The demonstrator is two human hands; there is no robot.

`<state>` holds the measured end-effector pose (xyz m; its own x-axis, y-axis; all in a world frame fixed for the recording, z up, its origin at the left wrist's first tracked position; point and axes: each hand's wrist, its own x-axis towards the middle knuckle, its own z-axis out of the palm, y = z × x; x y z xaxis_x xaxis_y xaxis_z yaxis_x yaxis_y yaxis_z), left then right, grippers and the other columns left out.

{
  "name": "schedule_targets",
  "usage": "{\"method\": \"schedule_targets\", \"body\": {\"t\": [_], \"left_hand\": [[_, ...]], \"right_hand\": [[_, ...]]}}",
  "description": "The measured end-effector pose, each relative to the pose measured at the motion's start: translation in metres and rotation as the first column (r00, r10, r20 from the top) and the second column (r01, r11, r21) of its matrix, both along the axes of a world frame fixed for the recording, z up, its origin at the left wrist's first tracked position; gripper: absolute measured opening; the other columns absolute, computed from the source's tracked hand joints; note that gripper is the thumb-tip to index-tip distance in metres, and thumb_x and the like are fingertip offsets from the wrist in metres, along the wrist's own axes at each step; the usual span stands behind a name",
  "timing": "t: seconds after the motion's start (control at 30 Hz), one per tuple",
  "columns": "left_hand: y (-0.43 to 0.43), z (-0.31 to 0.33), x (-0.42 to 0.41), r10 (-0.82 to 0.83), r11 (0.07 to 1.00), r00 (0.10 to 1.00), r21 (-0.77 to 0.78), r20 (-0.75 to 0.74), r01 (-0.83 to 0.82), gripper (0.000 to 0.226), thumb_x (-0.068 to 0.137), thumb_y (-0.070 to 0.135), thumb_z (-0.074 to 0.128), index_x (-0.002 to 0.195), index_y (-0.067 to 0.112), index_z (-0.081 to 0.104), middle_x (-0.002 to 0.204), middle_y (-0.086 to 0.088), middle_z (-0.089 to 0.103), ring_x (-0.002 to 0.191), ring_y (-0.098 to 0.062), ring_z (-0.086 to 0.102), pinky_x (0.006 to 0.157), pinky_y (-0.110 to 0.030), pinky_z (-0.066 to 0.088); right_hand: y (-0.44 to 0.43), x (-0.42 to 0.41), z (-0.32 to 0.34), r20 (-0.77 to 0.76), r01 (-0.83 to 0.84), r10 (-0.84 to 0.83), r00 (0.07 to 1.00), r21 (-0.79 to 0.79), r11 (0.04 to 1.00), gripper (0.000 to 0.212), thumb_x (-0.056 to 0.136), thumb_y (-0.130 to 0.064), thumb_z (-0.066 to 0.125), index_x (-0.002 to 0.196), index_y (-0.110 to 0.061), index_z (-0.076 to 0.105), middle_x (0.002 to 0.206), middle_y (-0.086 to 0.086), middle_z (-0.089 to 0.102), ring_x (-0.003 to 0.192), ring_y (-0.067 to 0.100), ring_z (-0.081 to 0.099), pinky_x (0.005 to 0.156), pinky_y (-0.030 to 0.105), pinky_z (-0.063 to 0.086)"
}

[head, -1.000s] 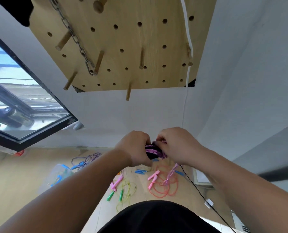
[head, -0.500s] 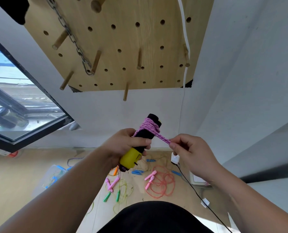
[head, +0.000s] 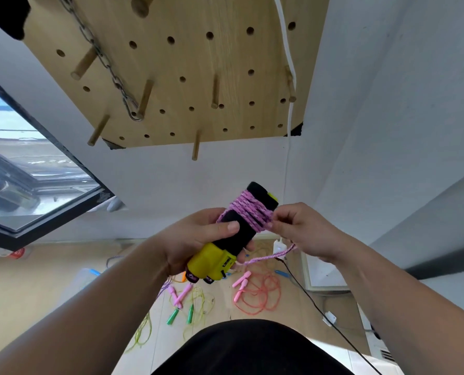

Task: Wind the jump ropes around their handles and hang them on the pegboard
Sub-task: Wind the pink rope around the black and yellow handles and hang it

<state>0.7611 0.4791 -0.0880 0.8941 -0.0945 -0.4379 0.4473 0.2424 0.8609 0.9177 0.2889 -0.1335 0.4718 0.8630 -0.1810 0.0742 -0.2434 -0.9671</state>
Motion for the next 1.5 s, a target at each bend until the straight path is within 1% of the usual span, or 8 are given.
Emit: {"method": "schedule_targets", "body": {"t": [0.13, 0.3, 0.43, 0.63, 0.83, 0.93, 1.23, 1.5], "left_hand": [[-0.002, 0.009, 0.004, -0.165, 0.901, 0.982, 0.392, -0.089, 0.187, 0.043, 0.082, 0.023, 0.081, 0.113, 0.001, 0.062, 0.098, -0.014, 0.075, 0.085, -0.024, 0.071, 0.078, -0.034, 0.059], [-0.021, 0.006, 0.021, -0.382, 0.309, 0.888, 0.87, -0.256, 0.384, 0.044, 0.07, 0.045, 0.089, 0.097, 0.019, 0.065, 0.089, 0.005, 0.063, 0.077, -0.013, 0.058, 0.063, -0.028, 0.043], [-0.021, -0.012, 0.031, -0.306, 0.106, 0.898, 0.926, -0.317, 0.363, 0.05, 0.069, 0.049, 0.086, 0.101, 0.017, 0.064, 0.092, 0.004, 0.059, 0.084, -0.017, 0.055, 0.066, -0.032, 0.045], [0.005, -0.029, 0.032, -0.068, 0.248, 0.964, 0.932, -0.256, 0.265, 0.046, 0.059, 0.044, 0.091, 0.089, 0.015, 0.071, 0.084, -0.001, 0.071, 0.079, -0.02, 0.066, 0.07, -0.037, 0.056], [0.019, -0.033, 0.025, 0.302, 0.464, 0.949, 0.884, -0.094, -0.06, 0.042, 0.061, 0.038, 0.093, 0.079, 0.008, 0.07, 0.071, -0.009, 0.066, 0.062, -0.019, 0.056, 0.056, -0.029, 0.039], [0.029, -0.026, 0.019, 0.449, 0.667, 0.89, 0.694, -0.085, -0.271, 0.037, 0.068, 0.027, 0.093, 0.085, 0.001, 0.072, 0.075, -0.02, 0.073, 0.063, -0.019, 0.062, 0.061, -0.031, 0.046], [0.002, 0.003, 0.019, 0.358, 0.932, 0.929, -0.017, -0.094, -0.361, 0.043, 0.085, 0.028, 0.076, 0.113, -0.003, 0.068, 0.105, -0.024, 0.072, 0.08, -0.031, 0.07, 0.065, -0.036, 0.058], [0.008, 0.019, 0.016, 0.164, 0.984, 0.985, -0.077, 0.054, -0.16, 0.043, 0.09, 0.031, 0.061, 0.119, 0.001, 0.066, 0.113, -0.027, 0.068, 0.088, -0.034, 0.068, 0.078, -0.043, 0.056]], "right_hand": [[0.009, 0.02, 0.016, 0.11, -0.302, 0.337, 0.935, -0.253, 0.919, 0.027, 0.093, -0.014, 0.068, 0.071, -0.029, 0.071, 0.059, -0.017, 0.061, 0.053, -0.003, 0.05, 0.057, 0.013, 0.039], [0.048, 0.03, 0.02, 0.229, -0.378, 0.587, 0.776, -0.576, 0.725, 0.016, 0.098, -0.029, 0.063, 0.099, -0.019, 0.076, 0.086, -0.015, 0.069, 0.081, 0.004, 0.061, 0.074, 0.025, 0.044], [0.082, 0.014, 0.022, 0.399, -0.228, 0.619, 0.677, -0.685, 0.692, 0.021, 0.096, -0.019, 0.059, 0.082, -0.007, 0.068, 0.07, 0.004, 0.057, 0.066, 0.022, 0.049, 0.058, 0.03, 0.037], [0.095, -0.025, 0.018, 0.529, -0.062, 0.529, 0.663, -0.666, 0.743, 0.02, 0.09, -0.004, 0.055, 0.072, -0.013, 0.053, 0.065, 0.004, 0.049, 0.063, 0.023, 0.05, 0.047, 0.029, 0.03], [0.061, -0.032, 0.017, 0.64, 0.048, 0.134, 0.756, -0.259, 0.965, 0.025, 0.103, -0.024, 0.047, 0.099, -0.017, 0.071, 0.084, -0.001, 0.067, 0.082, 0.021, 0.062, 0.072, 0.037, 0.048], [0.036, -0.029, 0.021, 0.472, 0.131, -0.074, 0.879, -0.089, 0.987, 0.019, 0.101, -0.022, 0.057, 0.106, -0.021, 0.076, 0.07, -0.014, 0.064, 0.069, 0.004, 0.059, 0.067, 0.02, 0.046], [0.014, -0.023, 0.012, -0.149, 0.213, -0.201, 0.968, 0.068, 0.975, 0.02, 0.098, -0.013, 0.061, 0.079, -0.011, 0.062, 0.061, 0.004, 0.055, 0.052, 0.013, 0.038, 0.05, 0.024, 0.031], [0.013, -0.014, 0.021, -0.196, 0.146, -0.123, 0.973, 0.105, 0.984, 0.016, 0.093, -0.025, 0.069, 0.078, -0.019, 0.069, 0.058, 0.0, 0.039, 0.05, 0.012, 0.03, 0.052, 0.032, 0.021]]}}
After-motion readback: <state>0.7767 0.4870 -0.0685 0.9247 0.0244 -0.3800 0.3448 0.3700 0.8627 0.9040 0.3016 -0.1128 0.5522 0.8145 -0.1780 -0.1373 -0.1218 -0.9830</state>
